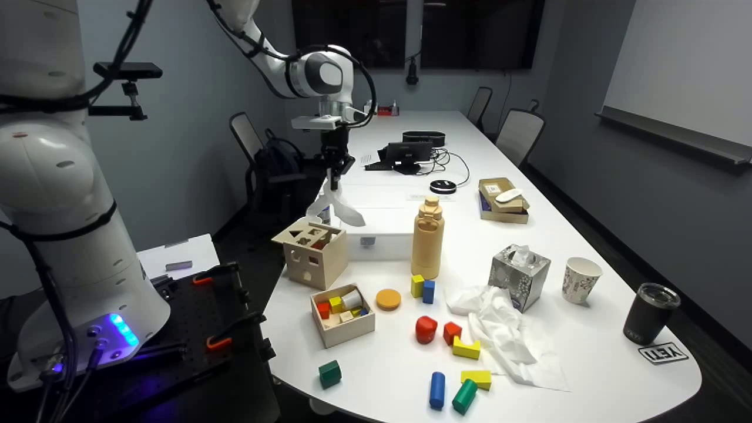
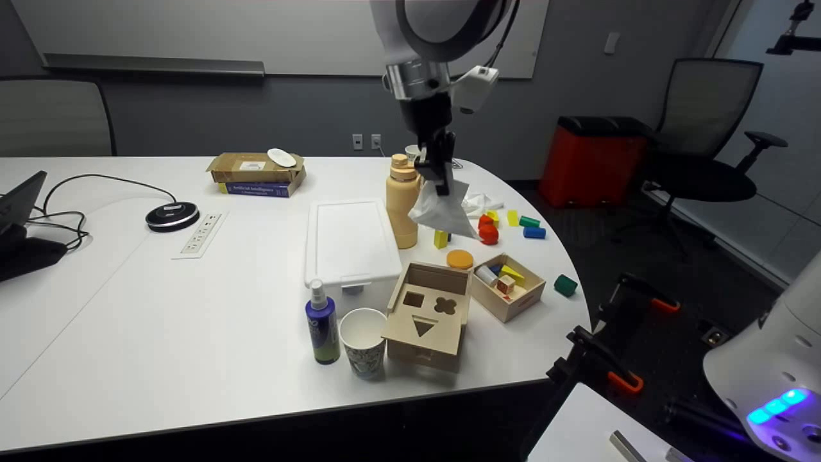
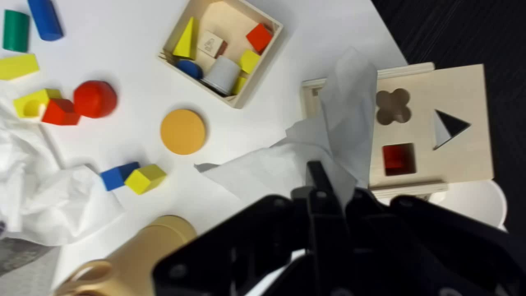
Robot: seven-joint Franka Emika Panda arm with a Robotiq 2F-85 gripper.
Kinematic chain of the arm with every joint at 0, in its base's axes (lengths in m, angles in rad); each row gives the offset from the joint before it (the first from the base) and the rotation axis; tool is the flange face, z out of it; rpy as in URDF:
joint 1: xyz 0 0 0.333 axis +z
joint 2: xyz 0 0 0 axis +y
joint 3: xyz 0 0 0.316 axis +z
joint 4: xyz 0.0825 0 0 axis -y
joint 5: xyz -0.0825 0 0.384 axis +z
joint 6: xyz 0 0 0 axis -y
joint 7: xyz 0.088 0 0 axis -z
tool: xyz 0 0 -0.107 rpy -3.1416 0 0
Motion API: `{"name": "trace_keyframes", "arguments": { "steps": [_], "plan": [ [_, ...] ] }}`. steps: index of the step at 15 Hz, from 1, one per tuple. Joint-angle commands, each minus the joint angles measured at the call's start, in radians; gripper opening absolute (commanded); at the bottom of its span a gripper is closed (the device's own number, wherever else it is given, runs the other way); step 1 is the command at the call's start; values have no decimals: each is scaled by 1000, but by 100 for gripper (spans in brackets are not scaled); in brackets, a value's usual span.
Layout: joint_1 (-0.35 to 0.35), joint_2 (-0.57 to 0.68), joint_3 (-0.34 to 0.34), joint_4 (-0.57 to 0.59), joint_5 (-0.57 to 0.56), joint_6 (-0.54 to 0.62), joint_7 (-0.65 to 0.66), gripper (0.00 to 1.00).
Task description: Use the napkin to wipe the shape sorter and close the lid of the shape sorter
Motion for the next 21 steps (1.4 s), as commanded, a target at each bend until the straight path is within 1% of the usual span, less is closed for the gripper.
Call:
{"name": "trace_keyframes", "arguments": {
  "steps": [1, 4, 7, 11, 13, 14, 15, 16, 18, 19, 21],
  "plan": [
    [-93, -17, -87, 27, -24, 46, 21, 0],
    [-175, 47, -164, 104, -13, 127, 31, 0],
    [-245, 157, -220, 241, 19, 196, 51, 0],
    [-287, 375, -265, 484, 44, 249, 159, 0],
    [-295, 473, -276, 590, 55, 220, 208, 0],
    [-294, 515, -282, 634, 58, 210, 234, 27],
    [-293, 545, -281, 666, 64, 201, 246, 28],
    [-288, 567, -282, 690, 65, 197, 262, 34],
    [-274, 585, -283, 715, 61, 203, 287, 49],
    [-258, 588, -294, 725, 50, 202, 313, 57],
    [-241, 549, -288, 708, 52, 181, 328, 71]
  ]
}}
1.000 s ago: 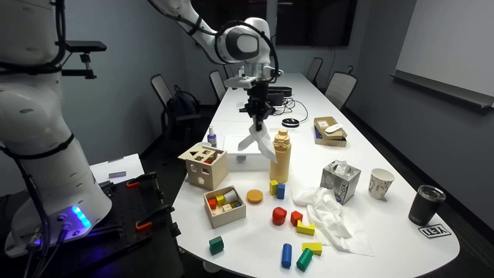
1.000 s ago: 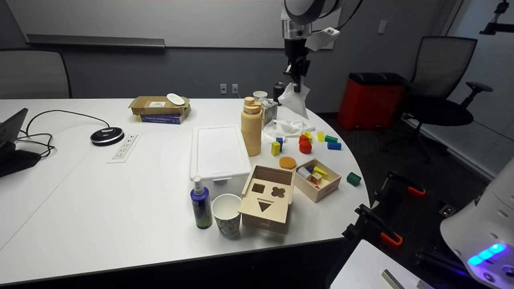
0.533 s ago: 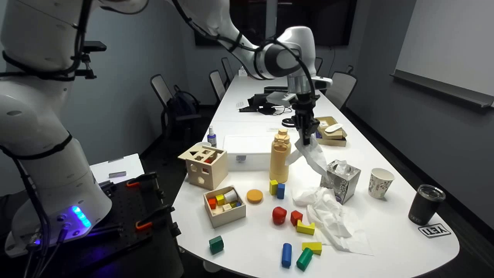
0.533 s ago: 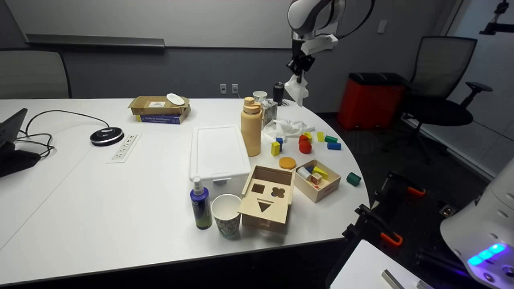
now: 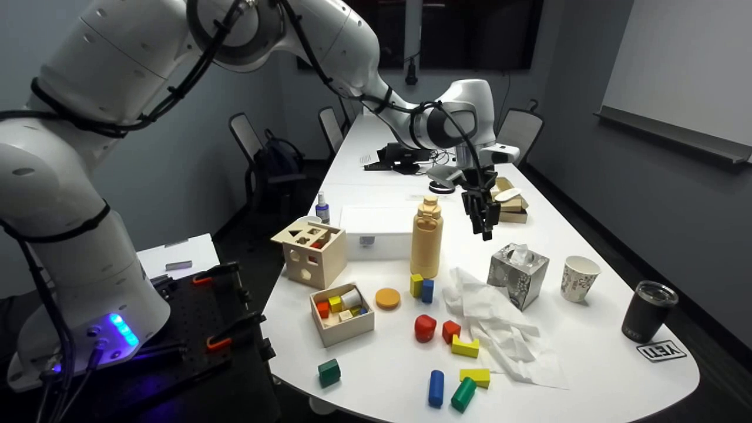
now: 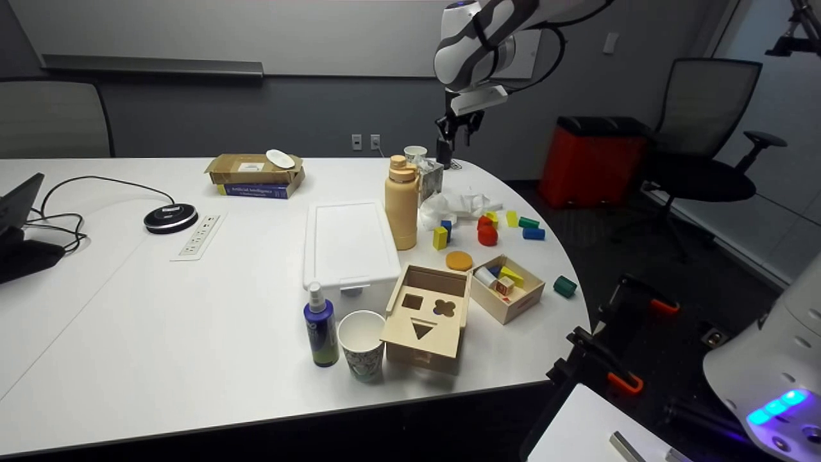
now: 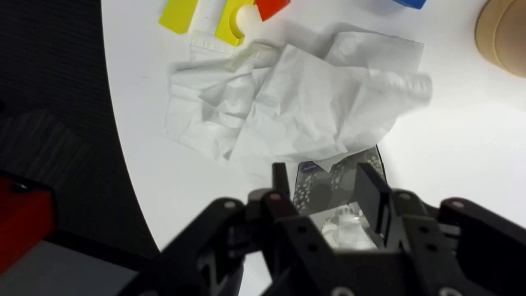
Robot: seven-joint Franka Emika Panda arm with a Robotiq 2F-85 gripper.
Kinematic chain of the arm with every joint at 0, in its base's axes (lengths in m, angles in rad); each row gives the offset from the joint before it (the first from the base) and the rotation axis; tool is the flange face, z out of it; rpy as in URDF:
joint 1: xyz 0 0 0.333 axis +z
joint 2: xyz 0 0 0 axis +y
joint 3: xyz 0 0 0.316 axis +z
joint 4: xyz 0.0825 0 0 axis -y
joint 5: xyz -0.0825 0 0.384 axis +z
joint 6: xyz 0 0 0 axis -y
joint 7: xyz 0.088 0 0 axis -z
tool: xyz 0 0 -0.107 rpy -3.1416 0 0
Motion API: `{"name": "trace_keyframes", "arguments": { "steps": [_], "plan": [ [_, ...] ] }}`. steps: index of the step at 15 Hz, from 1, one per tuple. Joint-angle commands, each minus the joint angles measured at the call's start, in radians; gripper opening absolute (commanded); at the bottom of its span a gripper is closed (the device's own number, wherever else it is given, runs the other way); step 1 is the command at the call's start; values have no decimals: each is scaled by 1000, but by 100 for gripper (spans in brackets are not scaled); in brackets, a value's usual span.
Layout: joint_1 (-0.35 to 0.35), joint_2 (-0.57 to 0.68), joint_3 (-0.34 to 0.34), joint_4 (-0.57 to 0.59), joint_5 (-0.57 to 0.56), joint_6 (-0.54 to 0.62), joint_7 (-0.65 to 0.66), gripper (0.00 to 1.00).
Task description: Use the napkin to wipe the shape sorter and close the lid of the shape sorter
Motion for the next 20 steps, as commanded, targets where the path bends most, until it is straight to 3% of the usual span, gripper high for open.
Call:
{"name": "trace_keyframes", "arguments": {
  "steps": [1, 4, 10, 20],
  "plan": [
    [45, -73, 4, -8, 15, -80, 13, 80],
    [75, -189, 91, -135, 33, -90, -95, 99],
    [176, -311, 241, -355, 63, -90, -201, 100],
    [416, -376, 470, -669, 61, -131, -250, 100]
  ]
}}
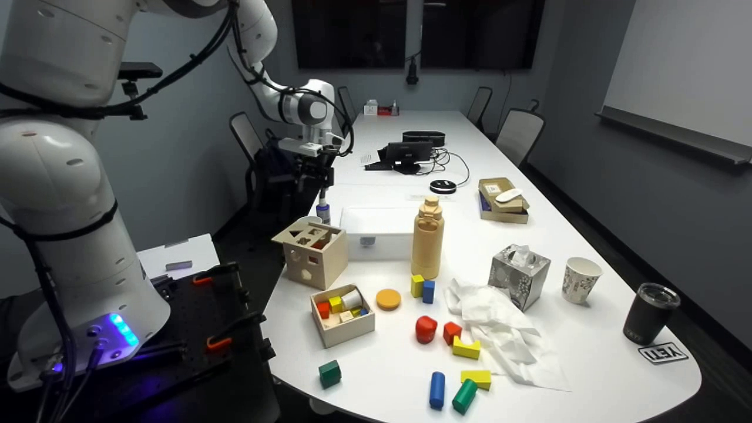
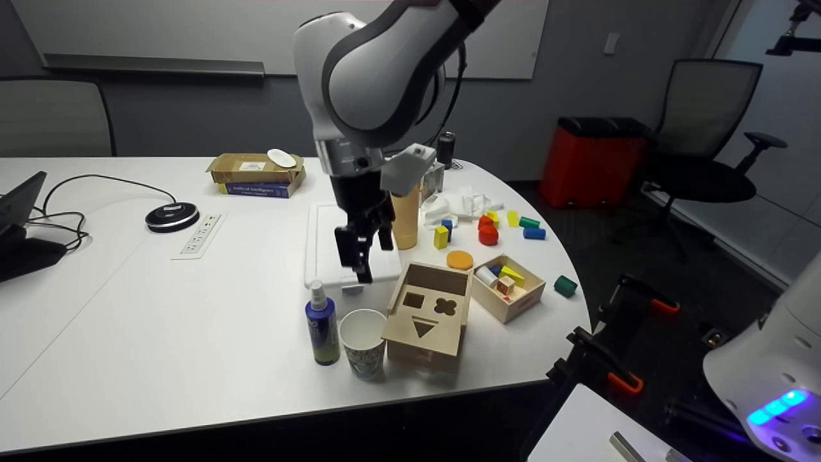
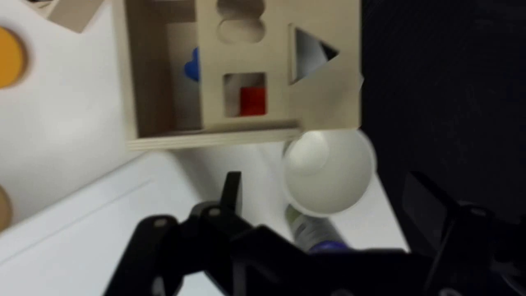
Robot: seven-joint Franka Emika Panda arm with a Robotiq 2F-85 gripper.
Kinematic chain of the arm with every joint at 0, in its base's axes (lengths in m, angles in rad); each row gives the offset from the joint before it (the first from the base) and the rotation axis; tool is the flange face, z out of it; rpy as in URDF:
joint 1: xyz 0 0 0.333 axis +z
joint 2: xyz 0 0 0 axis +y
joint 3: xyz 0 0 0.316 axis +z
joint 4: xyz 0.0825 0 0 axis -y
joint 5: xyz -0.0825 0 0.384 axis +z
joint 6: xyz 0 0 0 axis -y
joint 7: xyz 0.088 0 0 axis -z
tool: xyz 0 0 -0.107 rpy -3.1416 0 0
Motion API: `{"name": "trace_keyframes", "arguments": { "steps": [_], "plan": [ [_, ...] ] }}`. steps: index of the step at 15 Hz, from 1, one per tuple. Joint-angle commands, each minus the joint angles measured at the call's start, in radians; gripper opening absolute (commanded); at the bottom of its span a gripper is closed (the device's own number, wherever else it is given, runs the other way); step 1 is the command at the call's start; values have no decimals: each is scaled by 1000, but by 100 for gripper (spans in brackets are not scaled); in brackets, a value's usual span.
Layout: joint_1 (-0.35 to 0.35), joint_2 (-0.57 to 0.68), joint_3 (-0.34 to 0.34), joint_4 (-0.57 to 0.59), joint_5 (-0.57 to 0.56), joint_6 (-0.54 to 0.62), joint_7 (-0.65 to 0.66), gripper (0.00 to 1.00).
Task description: Use the napkin to wipe the shape sorter and close the lid of the shape sorter
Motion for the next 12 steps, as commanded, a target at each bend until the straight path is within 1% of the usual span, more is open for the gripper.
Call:
{"name": "trace_keyframes", "arguments": {
  "steps": [1, 3, 6, 9, 12],
  "plan": [
    [86, -65, 63, -129, 20, -57, -26, 100],
    [146, -60, 100, -173, 14, -110, -2, 100],
    [219, -22, 112, -170, -32, -241, -2, 100],
    [281, 2, 86, -131, -145, -387, 5, 100],
    [308, 4, 61, -110, -290, -487, 19, 100]
  ]
}}
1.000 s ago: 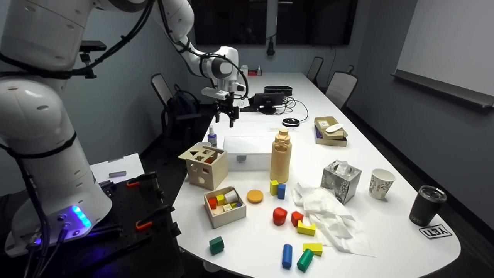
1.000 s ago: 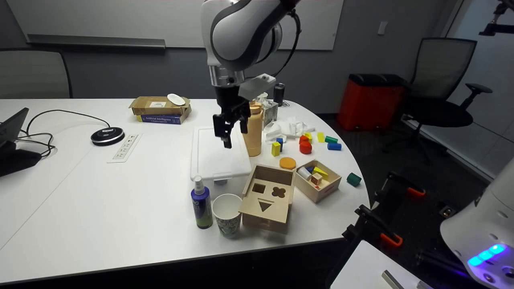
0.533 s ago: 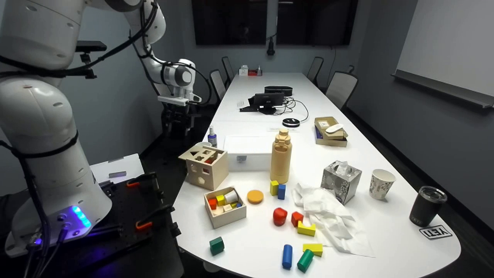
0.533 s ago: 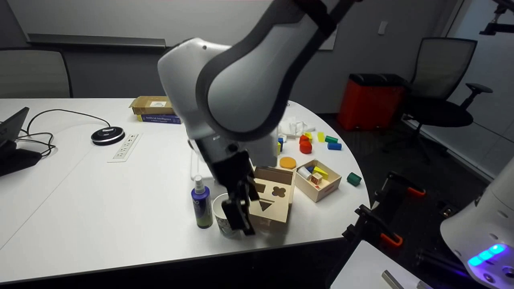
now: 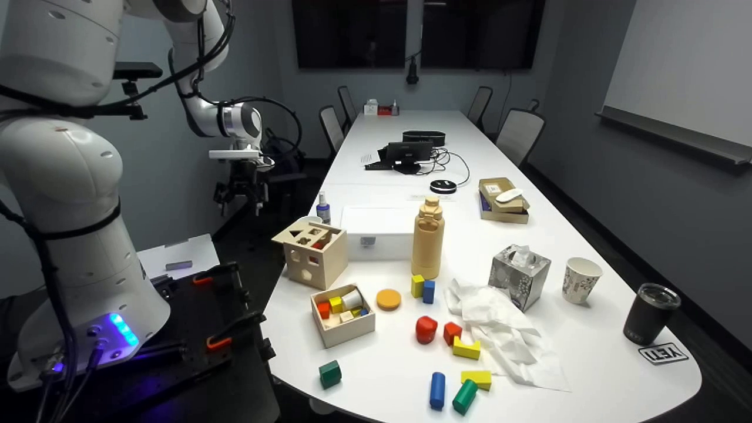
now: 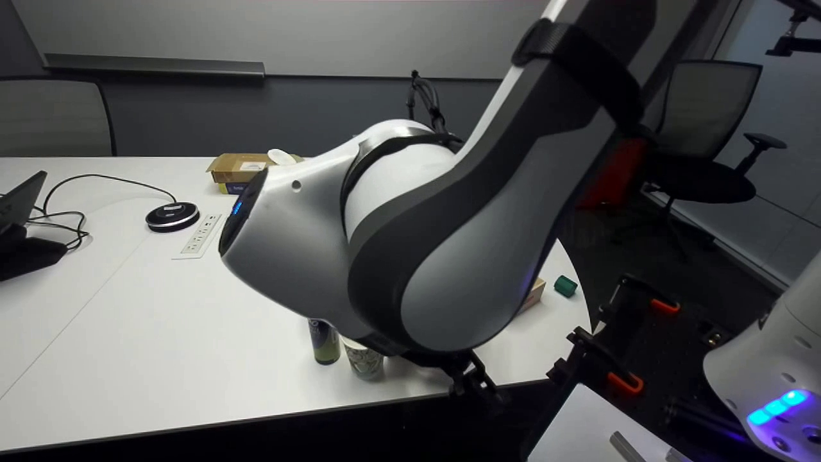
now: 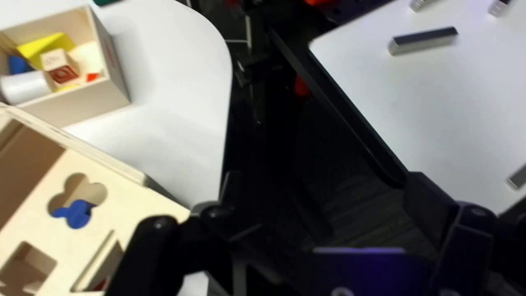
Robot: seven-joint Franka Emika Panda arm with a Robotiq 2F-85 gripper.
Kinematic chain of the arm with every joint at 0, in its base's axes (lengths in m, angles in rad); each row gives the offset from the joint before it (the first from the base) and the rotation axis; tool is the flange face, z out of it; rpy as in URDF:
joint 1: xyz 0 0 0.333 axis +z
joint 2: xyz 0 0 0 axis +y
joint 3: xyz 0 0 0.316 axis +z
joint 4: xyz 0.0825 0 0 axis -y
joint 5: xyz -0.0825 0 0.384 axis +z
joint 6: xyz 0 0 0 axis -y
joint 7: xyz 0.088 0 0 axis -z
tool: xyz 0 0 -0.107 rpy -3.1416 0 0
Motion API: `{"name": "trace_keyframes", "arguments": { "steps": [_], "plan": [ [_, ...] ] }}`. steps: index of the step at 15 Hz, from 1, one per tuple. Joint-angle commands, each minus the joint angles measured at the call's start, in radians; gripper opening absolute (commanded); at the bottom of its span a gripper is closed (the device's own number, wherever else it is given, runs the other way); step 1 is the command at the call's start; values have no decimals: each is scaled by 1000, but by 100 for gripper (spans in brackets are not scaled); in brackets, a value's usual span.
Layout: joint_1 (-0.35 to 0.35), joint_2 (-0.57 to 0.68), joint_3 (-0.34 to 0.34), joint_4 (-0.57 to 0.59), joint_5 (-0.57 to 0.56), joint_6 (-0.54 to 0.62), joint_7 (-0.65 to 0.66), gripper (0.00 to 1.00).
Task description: Use the napkin to wipe the shape sorter and close the lid of the shape sorter
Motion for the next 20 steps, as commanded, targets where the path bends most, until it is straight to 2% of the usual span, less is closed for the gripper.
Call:
{"name": "trace_keyframes", "arguments": {
  "steps": [1, 6, 12, 17, 20],
  "plan": [
    [25, 5, -37, 39, -133, -116, 15, 100],
    [2, 52, -63, 58, -195, -202, 10, 100],
    [-34, 131, -75, 108, -185, -121, -7, 100],
    [-72, 163, -78, 117, -170, 75, -9, 100],
    [-93, 161, -74, 84, -163, 223, -29, 100]
  ]
}}
